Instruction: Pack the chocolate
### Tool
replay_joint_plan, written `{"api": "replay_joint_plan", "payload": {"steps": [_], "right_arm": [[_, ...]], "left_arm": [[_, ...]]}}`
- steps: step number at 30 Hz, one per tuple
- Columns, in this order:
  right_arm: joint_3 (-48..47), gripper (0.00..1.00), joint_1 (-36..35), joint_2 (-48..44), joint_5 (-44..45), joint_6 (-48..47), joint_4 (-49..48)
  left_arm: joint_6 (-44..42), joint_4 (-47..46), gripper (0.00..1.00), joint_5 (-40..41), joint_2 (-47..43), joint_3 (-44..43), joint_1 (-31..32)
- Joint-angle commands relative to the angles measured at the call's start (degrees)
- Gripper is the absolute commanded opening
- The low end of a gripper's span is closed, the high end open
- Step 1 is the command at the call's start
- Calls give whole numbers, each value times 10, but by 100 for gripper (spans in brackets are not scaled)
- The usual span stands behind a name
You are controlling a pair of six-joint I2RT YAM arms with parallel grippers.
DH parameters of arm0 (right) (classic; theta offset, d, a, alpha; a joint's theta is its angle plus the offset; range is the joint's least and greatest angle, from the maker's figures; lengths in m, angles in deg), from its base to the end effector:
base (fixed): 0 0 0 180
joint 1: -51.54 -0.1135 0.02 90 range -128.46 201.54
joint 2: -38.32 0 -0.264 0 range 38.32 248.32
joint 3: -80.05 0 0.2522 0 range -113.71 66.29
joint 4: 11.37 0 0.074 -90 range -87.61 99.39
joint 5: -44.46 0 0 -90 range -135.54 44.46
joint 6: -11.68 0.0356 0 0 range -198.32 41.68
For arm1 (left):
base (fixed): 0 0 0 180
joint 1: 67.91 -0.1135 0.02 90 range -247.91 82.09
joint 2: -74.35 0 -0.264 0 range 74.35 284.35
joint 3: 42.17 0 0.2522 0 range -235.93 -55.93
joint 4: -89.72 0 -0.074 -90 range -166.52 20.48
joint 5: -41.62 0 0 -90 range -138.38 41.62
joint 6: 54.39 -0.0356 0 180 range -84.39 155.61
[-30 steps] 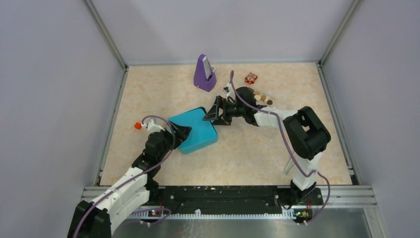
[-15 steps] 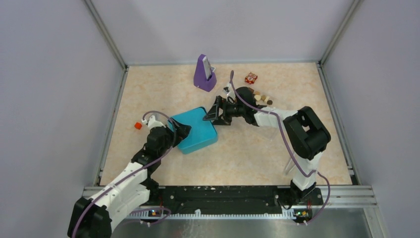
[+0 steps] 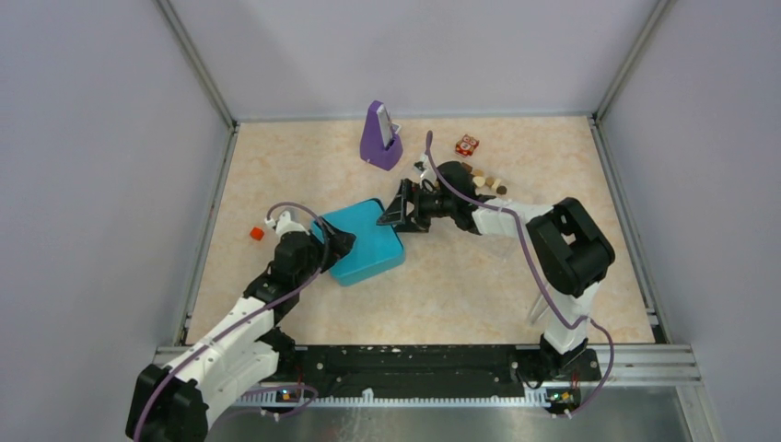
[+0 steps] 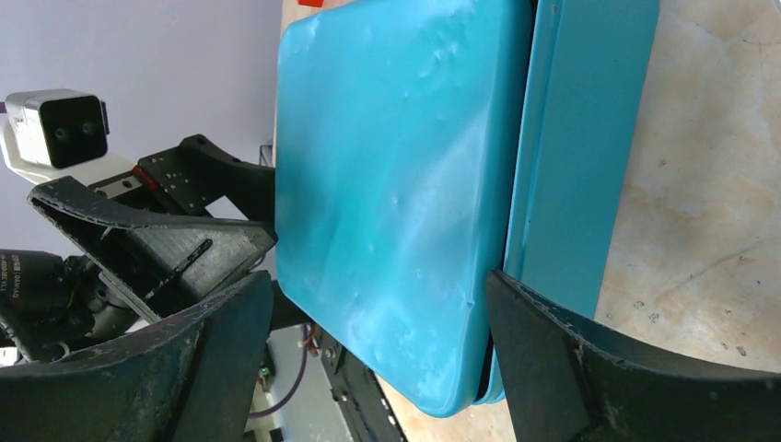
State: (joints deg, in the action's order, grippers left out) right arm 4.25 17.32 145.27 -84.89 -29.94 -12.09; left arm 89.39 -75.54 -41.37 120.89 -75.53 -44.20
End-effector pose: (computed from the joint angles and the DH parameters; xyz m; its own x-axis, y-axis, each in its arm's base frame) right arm 0.3183 0.2438 0.1842 -0.9412 0.0590 -0.3326 -0.2760 0.4334 0.8579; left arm 0.1671 -0.0686 0.1964 -0.4956 -0.6569 -0.5682 -0.1684 0.7145 -0.6791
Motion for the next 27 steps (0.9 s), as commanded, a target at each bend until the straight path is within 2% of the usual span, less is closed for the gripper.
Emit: {"api": "replay_joint_plan", "payload": {"steps": [1,11,17,27], "right_arm": [[-14,84,-6,-10,9,-2,11],[-15,84,-6,-12,9,0,12],[-15,84,-6,-12,10,1,12],[-23,84,-6,-5,9,0,16]], "left_arm": [[-39,67,99,14,15,-24,-2],[-98,158,99,45,85,-112,-3],[-108,190,99,41,105,-134,-2],[-96,167,99,33,117,-130,-2]]}}
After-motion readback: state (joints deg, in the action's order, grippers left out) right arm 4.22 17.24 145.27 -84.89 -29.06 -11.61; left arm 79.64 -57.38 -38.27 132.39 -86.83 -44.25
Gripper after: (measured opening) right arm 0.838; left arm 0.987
